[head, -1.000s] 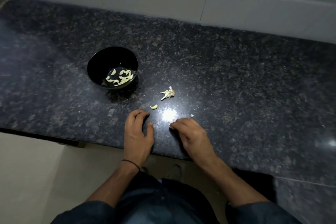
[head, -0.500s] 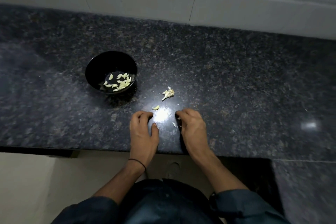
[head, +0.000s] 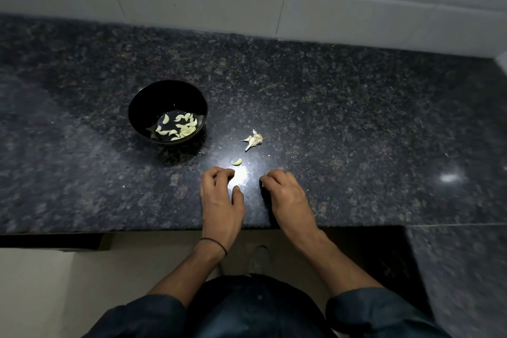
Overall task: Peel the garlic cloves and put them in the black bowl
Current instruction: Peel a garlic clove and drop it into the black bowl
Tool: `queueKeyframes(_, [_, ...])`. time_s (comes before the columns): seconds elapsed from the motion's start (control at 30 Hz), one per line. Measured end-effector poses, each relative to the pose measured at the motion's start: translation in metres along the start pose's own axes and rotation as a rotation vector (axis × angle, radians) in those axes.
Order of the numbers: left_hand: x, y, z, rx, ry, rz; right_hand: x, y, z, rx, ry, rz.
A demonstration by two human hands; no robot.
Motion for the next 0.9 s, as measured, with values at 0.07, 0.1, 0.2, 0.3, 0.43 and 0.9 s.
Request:
queueKeyframes(0.07, [0.0, -0.001, 0.001, -0.007, -0.01, -0.006, 0.001, -0.001, -0.001, 0.003, 0.031, 0.006])
queueKeyframes(0.1, [-0.001, -0.001, 0.001, -0.012, -0.015, -0.008, 0.001, -0.002, -0.001, 0.008, 0.046, 0.013])
queueKeyframes(0.2, [-0.002, -0.002, 0.002, -0.01, -0.032, -0.006, 0.001, -0.005, 0.001, 0.025, 0.088, 0.034])
queueKeyframes(0.3, [-0.002, -0.002, 0.004, 0.001, -0.052, -0.015, 0.002, -0.006, 0.0, 0.058, 0.107, 0.061])
queueKeyframes(0.43, [-0.004, -0.005, 0.006, 0.019, -0.091, -0.024, 0.003, -0.005, -0.004, 0.126, 0.109, 0.093])
queueKeyframes(0.9, [-0.01, -0.012, 0.013, 0.059, -0.216, -0.058, -0.006, 0.009, 0.02, -0.333, 0.067, -0.254])
Point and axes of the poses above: each hand's wrist, its own x-axis away from the middle knuckle, its own z-axis out of the back of the hand, y = z × x, the point moved 4 cm from there along -x, towards the middle knuckle, and after that the axes turned 14 degrees about x, right-handed, at the moved point
